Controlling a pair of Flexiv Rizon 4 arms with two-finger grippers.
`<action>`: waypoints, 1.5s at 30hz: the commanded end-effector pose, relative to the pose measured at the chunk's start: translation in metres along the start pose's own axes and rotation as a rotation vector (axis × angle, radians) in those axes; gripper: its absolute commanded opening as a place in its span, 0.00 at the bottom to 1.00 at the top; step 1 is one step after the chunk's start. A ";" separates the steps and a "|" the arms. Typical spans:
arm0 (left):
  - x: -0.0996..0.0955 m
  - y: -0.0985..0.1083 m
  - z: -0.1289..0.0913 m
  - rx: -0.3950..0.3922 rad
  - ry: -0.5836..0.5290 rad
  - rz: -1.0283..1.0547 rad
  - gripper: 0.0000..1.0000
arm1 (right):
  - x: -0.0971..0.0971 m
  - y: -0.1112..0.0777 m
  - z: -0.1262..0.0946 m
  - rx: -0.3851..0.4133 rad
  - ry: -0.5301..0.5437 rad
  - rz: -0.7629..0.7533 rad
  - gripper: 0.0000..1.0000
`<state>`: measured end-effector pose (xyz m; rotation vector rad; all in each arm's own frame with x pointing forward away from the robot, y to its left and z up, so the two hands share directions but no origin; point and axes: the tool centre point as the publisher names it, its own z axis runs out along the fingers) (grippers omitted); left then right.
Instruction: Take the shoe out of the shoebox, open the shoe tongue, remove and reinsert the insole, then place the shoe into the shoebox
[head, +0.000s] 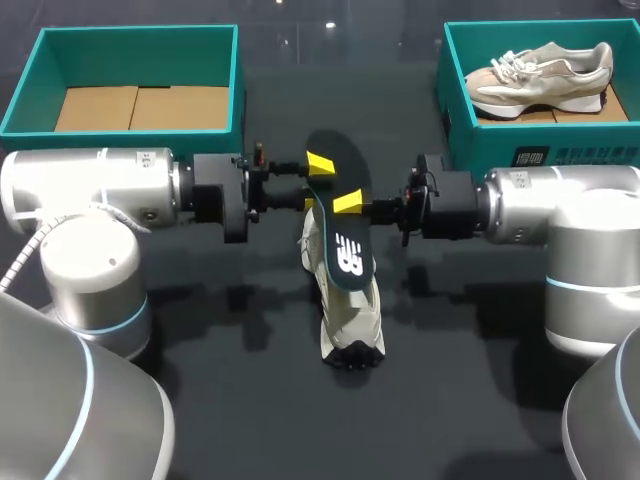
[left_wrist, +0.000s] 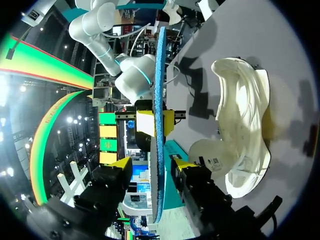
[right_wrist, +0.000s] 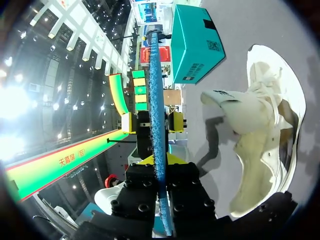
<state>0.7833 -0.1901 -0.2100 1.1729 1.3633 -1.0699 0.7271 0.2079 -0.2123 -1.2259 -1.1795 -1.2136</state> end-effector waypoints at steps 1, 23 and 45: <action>0.002 -0.004 0.011 -0.022 -0.004 0.012 0.44 | -0.003 -0.003 0.007 -0.008 0.011 -0.003 0.00; 0.007 -0.005 0.015 -0.049 0.009 0.051 0.04 | -0.002 -0.001 0.007 -0.017 0.014 -0.007 0.00; 0.002 -0.024 -0.011 -0.040 0.050 -0.004 0.00 | -0.005 -0.001 -0.045 0.009 -0.106 -0.137 1.00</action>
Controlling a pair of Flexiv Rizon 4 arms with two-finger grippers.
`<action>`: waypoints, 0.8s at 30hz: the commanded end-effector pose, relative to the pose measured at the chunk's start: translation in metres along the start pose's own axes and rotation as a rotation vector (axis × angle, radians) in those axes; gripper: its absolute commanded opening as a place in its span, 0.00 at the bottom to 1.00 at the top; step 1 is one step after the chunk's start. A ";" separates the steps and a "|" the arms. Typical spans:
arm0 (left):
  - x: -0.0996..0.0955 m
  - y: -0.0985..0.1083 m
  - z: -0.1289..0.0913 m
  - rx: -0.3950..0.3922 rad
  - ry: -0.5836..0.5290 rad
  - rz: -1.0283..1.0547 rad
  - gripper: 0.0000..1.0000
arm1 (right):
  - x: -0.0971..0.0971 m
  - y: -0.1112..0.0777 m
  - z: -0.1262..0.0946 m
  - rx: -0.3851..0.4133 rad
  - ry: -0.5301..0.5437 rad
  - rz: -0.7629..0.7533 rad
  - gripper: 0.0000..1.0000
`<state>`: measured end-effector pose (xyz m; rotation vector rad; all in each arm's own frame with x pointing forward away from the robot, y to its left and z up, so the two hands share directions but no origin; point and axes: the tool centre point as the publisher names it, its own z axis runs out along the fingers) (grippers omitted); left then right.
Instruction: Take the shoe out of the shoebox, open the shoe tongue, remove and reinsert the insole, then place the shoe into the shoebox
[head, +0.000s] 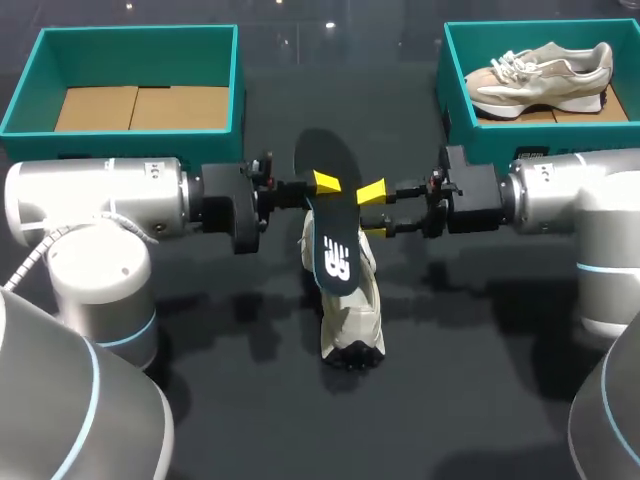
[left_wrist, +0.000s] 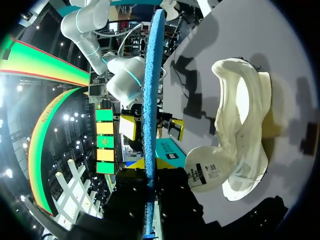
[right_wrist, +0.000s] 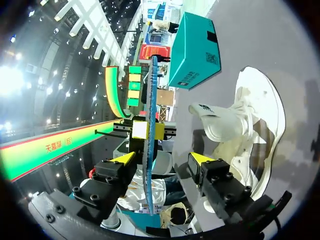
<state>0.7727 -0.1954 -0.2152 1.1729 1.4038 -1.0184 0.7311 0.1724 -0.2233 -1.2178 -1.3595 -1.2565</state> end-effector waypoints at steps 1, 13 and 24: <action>-0.002 -0.014 -0.016 0.007 0.018 -0.030 0.00 | 0.005 -0.006 -0.010 -0.005 -0.011 0.001 1.00; -0.008 -0.040 -0.027 0.098 0.222 -0.053 0.00 | 0.005 -0.028 -0.040 0.140 -0.178 -0.420 1.00; 0.001 -0.046 -0.015 0.116 0.249 -0.128 0.00 | 0.006 -0.035 -0.039 0.173 -0.256 -0.487 1.00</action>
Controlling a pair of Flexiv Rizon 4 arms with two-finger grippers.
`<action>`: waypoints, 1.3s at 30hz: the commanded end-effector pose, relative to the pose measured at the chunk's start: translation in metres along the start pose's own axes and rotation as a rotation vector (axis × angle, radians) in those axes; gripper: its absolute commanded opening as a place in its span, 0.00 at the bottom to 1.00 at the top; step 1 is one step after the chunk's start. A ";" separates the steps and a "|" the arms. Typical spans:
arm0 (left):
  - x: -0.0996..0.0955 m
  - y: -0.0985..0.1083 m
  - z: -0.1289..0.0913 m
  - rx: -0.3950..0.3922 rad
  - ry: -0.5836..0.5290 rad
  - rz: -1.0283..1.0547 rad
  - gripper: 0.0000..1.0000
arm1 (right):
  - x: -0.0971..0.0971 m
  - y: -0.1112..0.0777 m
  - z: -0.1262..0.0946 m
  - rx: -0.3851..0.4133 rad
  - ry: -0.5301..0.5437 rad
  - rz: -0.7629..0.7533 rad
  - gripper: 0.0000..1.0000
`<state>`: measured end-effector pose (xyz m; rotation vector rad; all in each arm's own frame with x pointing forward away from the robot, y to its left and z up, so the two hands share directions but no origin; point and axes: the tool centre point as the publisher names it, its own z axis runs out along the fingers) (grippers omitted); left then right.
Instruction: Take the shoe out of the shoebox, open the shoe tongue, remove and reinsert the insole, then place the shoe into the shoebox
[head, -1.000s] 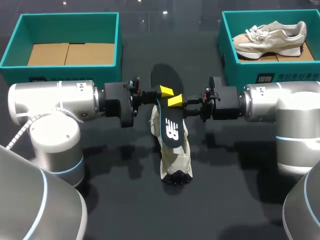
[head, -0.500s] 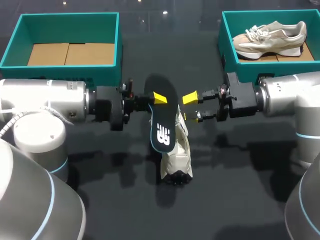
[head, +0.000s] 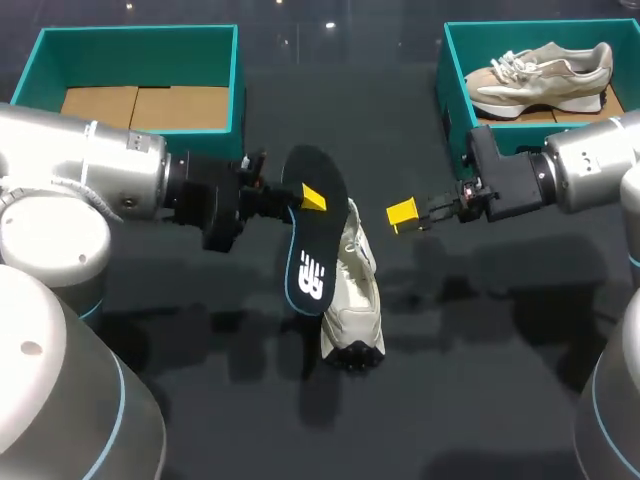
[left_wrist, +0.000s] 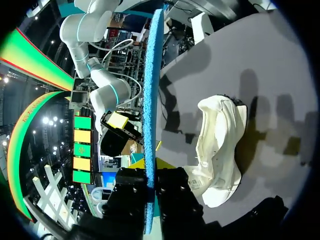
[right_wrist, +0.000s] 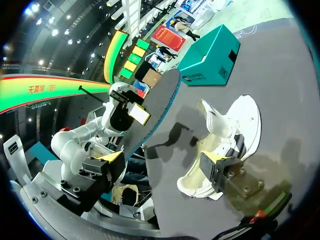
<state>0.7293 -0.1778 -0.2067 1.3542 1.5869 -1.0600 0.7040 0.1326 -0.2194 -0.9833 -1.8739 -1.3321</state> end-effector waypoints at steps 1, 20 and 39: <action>0.004 -0.009 0.012 0.032 0.024 -0.068 0.00 | 0.008 -0.009 0.001 0.069 -0.075 -0.113 1.00; -0.004 -0.049 0.016 0.135 0.039 -0.159 0.00 | 0.010 -0.030 -0.003 0.192 -0.153 -0.341 1.00; 0.006 -0.116 -0.006 0.126 0.005 -0.376 0.00 | -0.003 -0.075 -0.013 0.454 -0.223 -0.635 1.00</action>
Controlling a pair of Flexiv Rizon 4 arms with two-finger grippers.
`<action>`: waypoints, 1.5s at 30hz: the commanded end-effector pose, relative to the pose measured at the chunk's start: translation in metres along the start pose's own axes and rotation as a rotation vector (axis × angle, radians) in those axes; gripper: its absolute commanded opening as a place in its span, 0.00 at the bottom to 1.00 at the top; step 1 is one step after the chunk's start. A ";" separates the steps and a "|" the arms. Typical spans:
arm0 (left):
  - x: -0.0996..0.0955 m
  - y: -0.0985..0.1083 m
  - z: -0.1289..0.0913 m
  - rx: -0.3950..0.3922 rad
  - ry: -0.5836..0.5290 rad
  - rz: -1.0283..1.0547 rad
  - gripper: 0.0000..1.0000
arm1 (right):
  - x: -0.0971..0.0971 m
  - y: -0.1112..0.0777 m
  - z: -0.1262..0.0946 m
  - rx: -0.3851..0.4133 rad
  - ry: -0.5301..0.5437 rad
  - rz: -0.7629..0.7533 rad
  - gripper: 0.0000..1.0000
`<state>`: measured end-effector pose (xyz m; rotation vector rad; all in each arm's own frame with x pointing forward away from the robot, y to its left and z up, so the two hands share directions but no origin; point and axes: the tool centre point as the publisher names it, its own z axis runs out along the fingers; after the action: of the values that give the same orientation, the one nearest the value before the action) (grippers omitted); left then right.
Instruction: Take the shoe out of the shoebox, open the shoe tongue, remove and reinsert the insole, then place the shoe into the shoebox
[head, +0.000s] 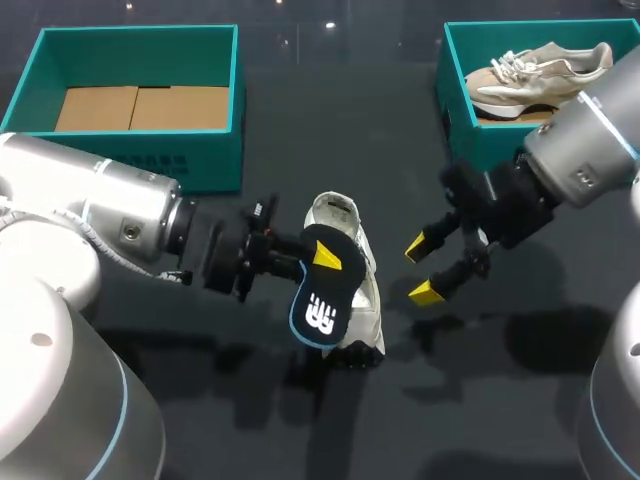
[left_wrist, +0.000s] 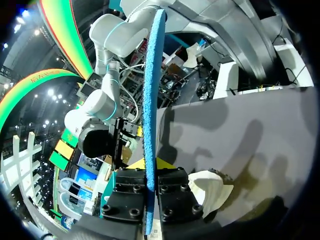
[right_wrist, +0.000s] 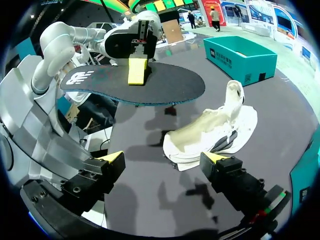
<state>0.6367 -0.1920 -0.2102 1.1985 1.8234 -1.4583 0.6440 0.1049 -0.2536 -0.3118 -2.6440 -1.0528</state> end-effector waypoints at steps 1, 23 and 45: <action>0.005 -0.026 -0.012 -0.057 -0.006 -0.002 0.00 | 0.001 -0.001 -0.001 0.000 -0.001 0.001 1.00; 0.023 -0.029 0.015 -0.050 -0.015 -0.278 0.00 | -0.001 -0.039 0.030 0.093 -0.025 -0.175 1.00; 0.037 -0.003 0.034 0.015 -0.070 -0.539 0.00 | -0.048 -0.034 0.070 0.206 -0.129 -0.196 1.00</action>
<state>0.6145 -0.2126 -0.2490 0.6747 2.1919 -1.7733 0.6647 0.1192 -0.3352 -0.0795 -2.9163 -0.8347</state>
